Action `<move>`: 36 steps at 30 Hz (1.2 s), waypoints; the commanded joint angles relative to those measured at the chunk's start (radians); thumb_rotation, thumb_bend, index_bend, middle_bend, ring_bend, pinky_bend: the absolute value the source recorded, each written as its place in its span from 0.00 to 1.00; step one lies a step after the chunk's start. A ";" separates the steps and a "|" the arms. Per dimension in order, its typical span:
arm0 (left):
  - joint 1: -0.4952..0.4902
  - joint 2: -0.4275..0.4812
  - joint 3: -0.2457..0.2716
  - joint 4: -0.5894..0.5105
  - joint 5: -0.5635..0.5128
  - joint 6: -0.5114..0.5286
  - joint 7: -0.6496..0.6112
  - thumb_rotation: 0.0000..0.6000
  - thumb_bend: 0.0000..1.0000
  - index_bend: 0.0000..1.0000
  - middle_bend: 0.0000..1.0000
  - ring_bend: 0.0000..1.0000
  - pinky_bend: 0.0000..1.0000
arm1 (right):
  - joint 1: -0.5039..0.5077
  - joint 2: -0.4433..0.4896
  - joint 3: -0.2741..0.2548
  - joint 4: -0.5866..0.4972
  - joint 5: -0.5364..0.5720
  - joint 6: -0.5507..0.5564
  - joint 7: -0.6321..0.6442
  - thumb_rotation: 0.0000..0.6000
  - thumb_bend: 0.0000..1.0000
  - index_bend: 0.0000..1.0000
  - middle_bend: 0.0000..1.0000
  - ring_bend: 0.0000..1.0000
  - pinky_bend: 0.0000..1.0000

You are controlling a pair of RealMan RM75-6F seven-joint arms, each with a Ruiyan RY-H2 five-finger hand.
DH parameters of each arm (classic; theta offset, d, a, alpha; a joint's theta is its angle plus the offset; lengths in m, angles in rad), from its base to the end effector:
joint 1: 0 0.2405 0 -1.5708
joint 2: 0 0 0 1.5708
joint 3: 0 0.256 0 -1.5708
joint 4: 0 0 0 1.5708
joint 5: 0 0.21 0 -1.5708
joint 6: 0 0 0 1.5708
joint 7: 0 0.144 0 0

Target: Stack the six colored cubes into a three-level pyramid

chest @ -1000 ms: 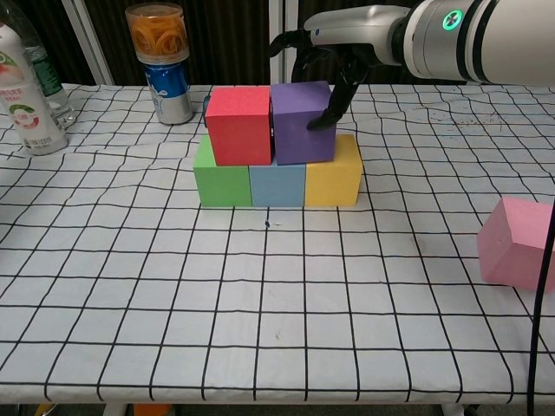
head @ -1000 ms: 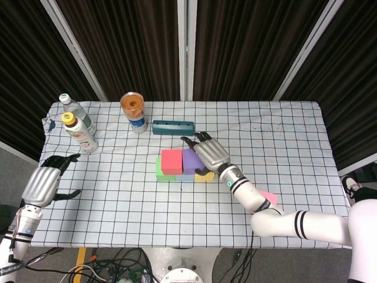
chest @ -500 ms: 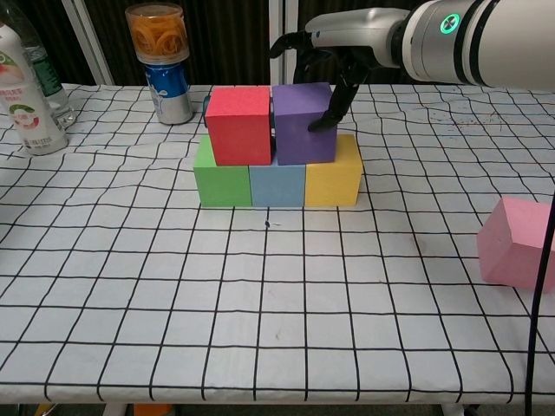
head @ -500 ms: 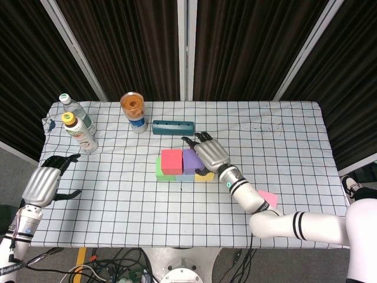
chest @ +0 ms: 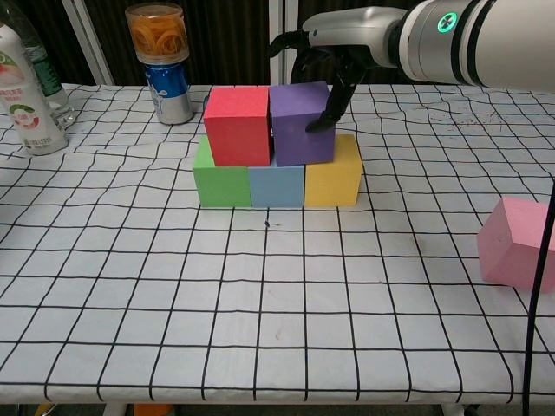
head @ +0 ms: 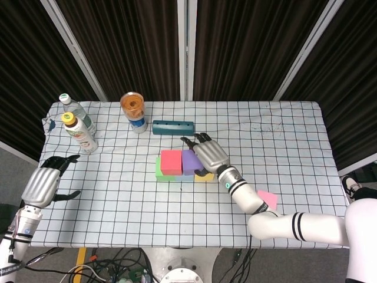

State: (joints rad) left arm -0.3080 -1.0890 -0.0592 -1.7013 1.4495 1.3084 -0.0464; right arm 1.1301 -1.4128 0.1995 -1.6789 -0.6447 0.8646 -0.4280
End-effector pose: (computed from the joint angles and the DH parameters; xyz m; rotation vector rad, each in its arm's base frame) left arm -0.2623 0.2434 0.1403 -1.5485 -0.9907 -1.0175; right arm -0.0362 -0.3725 0.0011 2.0000 -1.0576 0.9216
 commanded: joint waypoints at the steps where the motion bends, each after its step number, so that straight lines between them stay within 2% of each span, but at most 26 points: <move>1: 0.001 0.000 -0.001 0.001 0.001 0.000 -0.002 1.00 0.09 0.17 0.25 0.24 0.18 | 0.000 -0.002 0.000 -0.004 0.006 0.006 -0.004 1.00 0.16 0.00 0.30 0.00 0.00; 36: 0.011 -0.005 -0.007 0.014 0.013 0.001 -0.020 1.00 0.09 0.17 0.24 0.24 0.18 | -0.003 -0.020 0.010 -0.011 0.040 0.042 -0.026 1.00 0.15 0.00 0.30 0.00 0.00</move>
State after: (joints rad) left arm -0.2972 -1.0938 -0.0659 -1.6873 1.4628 1.3097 -0.0659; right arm 1.1270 -1.4320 0.2096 -1.6902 -0.6036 0.9057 -0.4537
